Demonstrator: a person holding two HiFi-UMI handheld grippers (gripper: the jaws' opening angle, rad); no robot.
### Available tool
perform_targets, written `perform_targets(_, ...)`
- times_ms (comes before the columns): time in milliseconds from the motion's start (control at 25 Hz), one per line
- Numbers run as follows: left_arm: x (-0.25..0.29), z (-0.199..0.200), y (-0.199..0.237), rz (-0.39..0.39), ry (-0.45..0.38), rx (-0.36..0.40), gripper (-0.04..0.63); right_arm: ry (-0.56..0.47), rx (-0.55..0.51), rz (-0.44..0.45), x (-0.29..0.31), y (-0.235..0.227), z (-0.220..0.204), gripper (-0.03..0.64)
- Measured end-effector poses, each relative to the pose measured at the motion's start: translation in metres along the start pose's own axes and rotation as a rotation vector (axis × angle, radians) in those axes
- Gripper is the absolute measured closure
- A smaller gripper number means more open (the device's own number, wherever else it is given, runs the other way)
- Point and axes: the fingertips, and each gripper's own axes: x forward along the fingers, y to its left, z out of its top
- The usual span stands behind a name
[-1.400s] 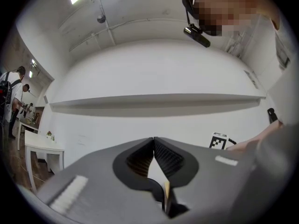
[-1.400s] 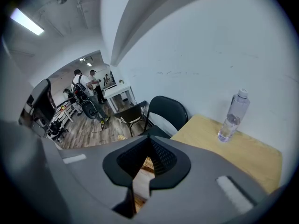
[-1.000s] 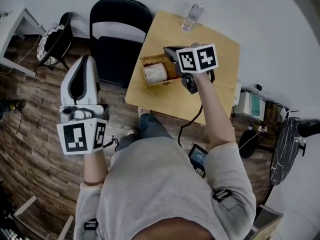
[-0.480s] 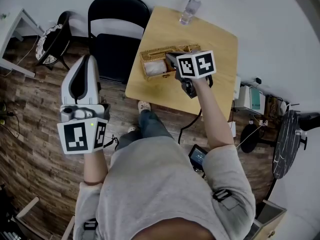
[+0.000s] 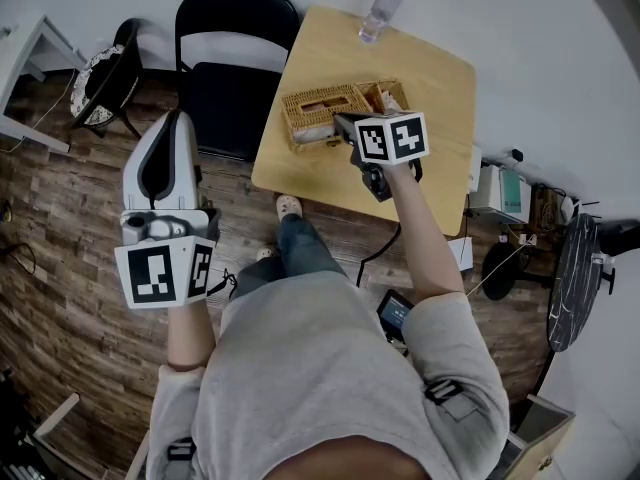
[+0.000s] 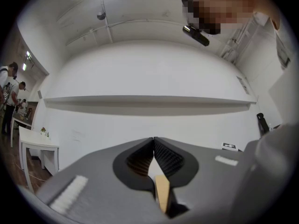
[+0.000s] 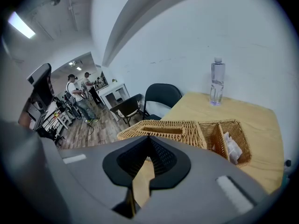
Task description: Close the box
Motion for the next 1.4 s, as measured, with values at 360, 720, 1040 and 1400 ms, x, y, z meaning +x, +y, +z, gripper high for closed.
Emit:
perform_targets(360,-0.007,-0.004,0.001,-0.002,0.012,0.000,0.537,0.018,0.033,-0.025,0.010,-0.005,-0.025,0.603)
perform_targets(720,-0.014,-0.009,0.002,0.008,0.027,0.004,0.537,0.036,0.048,-0.042,0.021,-0.012,-0.043,0.603)
perform_targets(1040,-0.020,-0.010,0.007,0.021,0.033,0.007,0.537,0.054,0.052,-0.053,0.029,-0.014,-0.051,0.603)
perform_targets(1400,-0.026,-0.011,0.008,0.028,0.036,0.006,0.537,0.052,0.069,-0.057,0.032,-0.015,-0.056,0.603)
